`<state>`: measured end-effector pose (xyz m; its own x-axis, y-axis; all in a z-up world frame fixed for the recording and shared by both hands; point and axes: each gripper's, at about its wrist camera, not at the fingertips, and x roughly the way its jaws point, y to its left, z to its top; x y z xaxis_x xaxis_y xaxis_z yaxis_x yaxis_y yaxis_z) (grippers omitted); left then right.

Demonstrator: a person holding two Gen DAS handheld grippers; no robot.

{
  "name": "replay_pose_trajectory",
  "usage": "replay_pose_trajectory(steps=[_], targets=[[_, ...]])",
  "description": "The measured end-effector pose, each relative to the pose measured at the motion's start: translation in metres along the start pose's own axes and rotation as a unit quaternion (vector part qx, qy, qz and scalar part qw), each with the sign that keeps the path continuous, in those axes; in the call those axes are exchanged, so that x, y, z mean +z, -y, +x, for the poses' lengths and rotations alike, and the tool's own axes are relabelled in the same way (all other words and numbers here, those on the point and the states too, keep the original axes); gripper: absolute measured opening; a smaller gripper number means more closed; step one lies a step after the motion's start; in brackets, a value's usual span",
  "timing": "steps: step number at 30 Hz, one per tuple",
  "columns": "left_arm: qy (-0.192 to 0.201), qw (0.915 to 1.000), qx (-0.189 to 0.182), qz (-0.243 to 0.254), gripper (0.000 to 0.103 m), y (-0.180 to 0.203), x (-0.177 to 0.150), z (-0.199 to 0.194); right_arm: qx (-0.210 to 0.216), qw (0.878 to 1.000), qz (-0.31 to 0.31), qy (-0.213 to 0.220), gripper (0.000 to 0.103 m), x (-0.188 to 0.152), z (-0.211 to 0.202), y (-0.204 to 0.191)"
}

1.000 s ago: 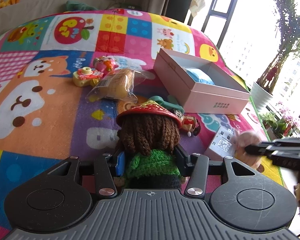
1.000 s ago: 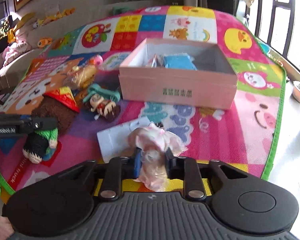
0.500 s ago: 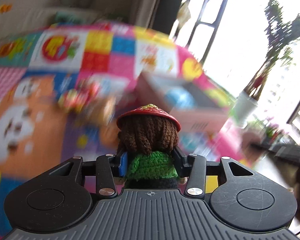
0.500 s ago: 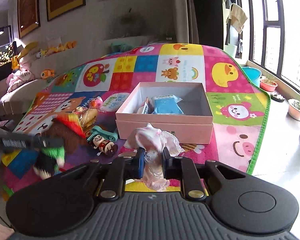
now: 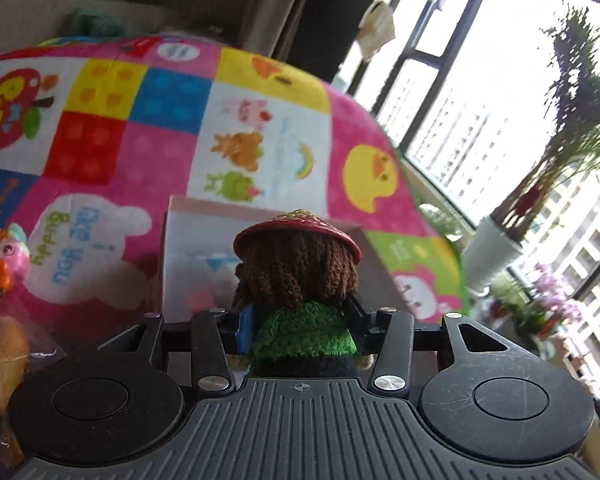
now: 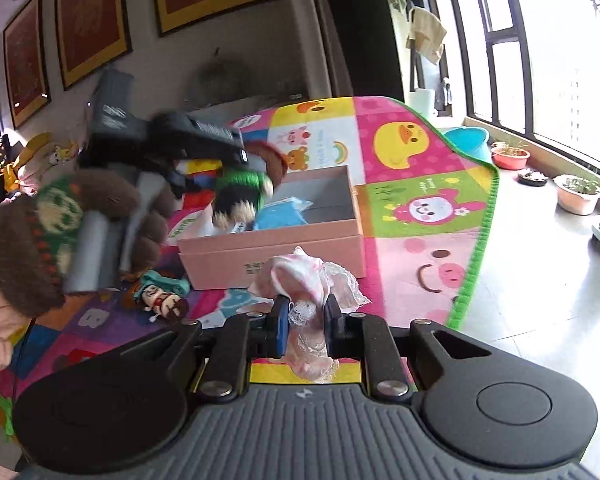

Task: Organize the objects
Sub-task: 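Lower the doll into the pink box with the left tool while the right tool holds the lace, then release the lace into the pink box with the right tool while the left tool grasps the bread bun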

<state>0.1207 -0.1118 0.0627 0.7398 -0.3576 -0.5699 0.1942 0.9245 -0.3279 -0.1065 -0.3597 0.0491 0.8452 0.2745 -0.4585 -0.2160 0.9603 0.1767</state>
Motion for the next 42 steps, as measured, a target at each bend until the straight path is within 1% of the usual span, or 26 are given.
replay_pose_trajectory(steps=[2, 3, 4, 5, 6, 8, 10, 12, 14, 16, 18, 20, 22, 24, 25, 26, 28, 30, 33, 34, 37, 39, 41, 42], targets=[[-0.007, 0.9983, 0.045, 0.037, 0.055, 0.005, -0.011, 0.005, -0.008, 1.0, 0.001, 0.002, 0.017, -0.003, -0.001, 0.007], [-0.013, 0.996, 0.068, 0.057, 0.055, 0.009, -0.016, 0.004, -0.01, 1.0, 0.003, 0.001, 0.017, -0.004, 0.0, 0.01], [-0.016, 0.9942, 0.08, 0.071, 0.055, 0.008, -0.02, -0.001, -0.01, 1.0, 0.006, -0.002, 0.017, -0.005, 0.002, 0.014], [-0.011, 0.9936, 0.081, 0.077, 0.056, 0.006, -0.023, -0.007, -0.01, 1.0, 0.009, -0.005, 0.017, -0.006, 0.005, 0.016], [-0.009, 0.9937, 0.08, 0.078, 0.056, 0.003, -0.023, -0.015, -0.011, 1.0, 0.012, -0.008, 0.017, -0.006, 0.008, 0.018], [-0.004, 0.9965, 0.059, 0.06, 0.052, -0.005, -0.022, -0.034, -0.011, 1.0, 0.015, -0.013, 0.017, -0.005, 0.016, 0.019], [0.005, 0.9981, 0.037, 0.048, 0.052, -0.013, -0.022, -0.059, -0.005, 1.0, 0.016, -0.016, 0.017, -0.002, 0.021, 0.018], [0.027, 0.9984, 0.012, 0.048, 0.052, -0.021, -0.026, -0.086, 0.0, 1.0, 0.011, -0.019, 0.017, 0.001, 0.024, 0.016], [0.05, 0.9972, -0.003, 0.055, 0.052, -0.028, -0.036, -0.113, 0.005, 1.0, 0.002, -0.023, 0.017, 0.007, 0.027, 0.011], [0.071, 0.9955, -0.002, 0.063, 0.052, -0.039, -0.048, -0.135, 0.014, 1.0, -0.01, -0.025, 0.017, 0.018, 0.032, 0.004], [0.079, 0.9941, 0.005, 0.074, 0.052, -0.049, -0.061, -0.15, 0.024, 0.999, -0.021, -0.02, 0.017, 0.037, 0.04, -0.003], [0.067, 0.9941, 0.011, 0.084, 0.052, -0.06, -0.075, -0.153, 0.039, 0.999, -0.019, -0.021, 0.017, 0.062, 0.053, -0.009], [0.051, 0.9951, 0.01, 0.084, 0.052, -0.071, -0.089, -0.152, 0.05, 0.998, -0.009, -0.03, 0.017, 0.089, 0.074, -0.015], [0.039, 0.9963, 0.01, 0.076, 0.052, -0.081, -0.1, -0.151, 0.064, 0.996, 0.011, -0.061, 0.017, 0.114, 0.105, -0.019], [0.035, 0.9968, 0.009, 0.072, 0.052, -0.085, -0.104, -0.151, 0.063, 0.995, 0.02, -0.075, 0.017, 0.122, 0.124, -0.021], [0.032, 0.9972, 0.007, 0.068, 0.052, -0.089, -0.107, -0.152, 0.058, 0.994, 0.025, -0.09, 0.017, 0.129, 0.141, -0.023], [0.028, 0.9975, 0.002, 0.064, 0.052, -0.096, -0.109, -0.156, 0.04, 0.989, 0.039, -0.136, 0.017, 0.134, 0.18, -0.027], [0.029, 0.9972, -0.001, 0.069, 0.052, -0.1, -0.11, -0.162, 0.02, 0.981, 0.038, -0.191, 0.017, 0.128, 0.212, -0.032], [0.036, 0.9968, 0.004, 0.071, 0.052, -0.109, -0.111, -0.169, 0.009, 0.968, 0.024, -0.25, 0.017, 0.109, 0.239, -0.039], [0.037, 0.9971, 0.005, 0.066, 0.052, -0.113, -0.111, -0.169, 0.01, 0.964, 0.023, -0.264, 0.017, 0.106, 0.245, -0.042], [0.038, 0.9982, 0.007, 0.047, 0.052, -0.124, -0.11, -0.167, 0.013, 0.958, 0.019, -0.285, 0.017, 0.099, 0.252, -0.046], [0.042, 0.9983, 0.008, 0.04, 0.052, -0.127, -0.107, -0.167, 0.01, 0.958, 0.006, -0.286, 0.023, 0.098, 0.251, -0.05], [0.053, 0.998, 0.015, 0.031, 0.052, -0.132, -0.099, -0.169, -0.002, 0.96, -0.011, -0.28, 0.045, 0.098, 0.245, -0.053], [0.061, 0.9976, 0.018, 0.026, 0.052, -0.136, -0.093, -0.17, -0.012, 0.962, -0.018, -0.271, 0.051, 0.099, 0.239, -0.052]])
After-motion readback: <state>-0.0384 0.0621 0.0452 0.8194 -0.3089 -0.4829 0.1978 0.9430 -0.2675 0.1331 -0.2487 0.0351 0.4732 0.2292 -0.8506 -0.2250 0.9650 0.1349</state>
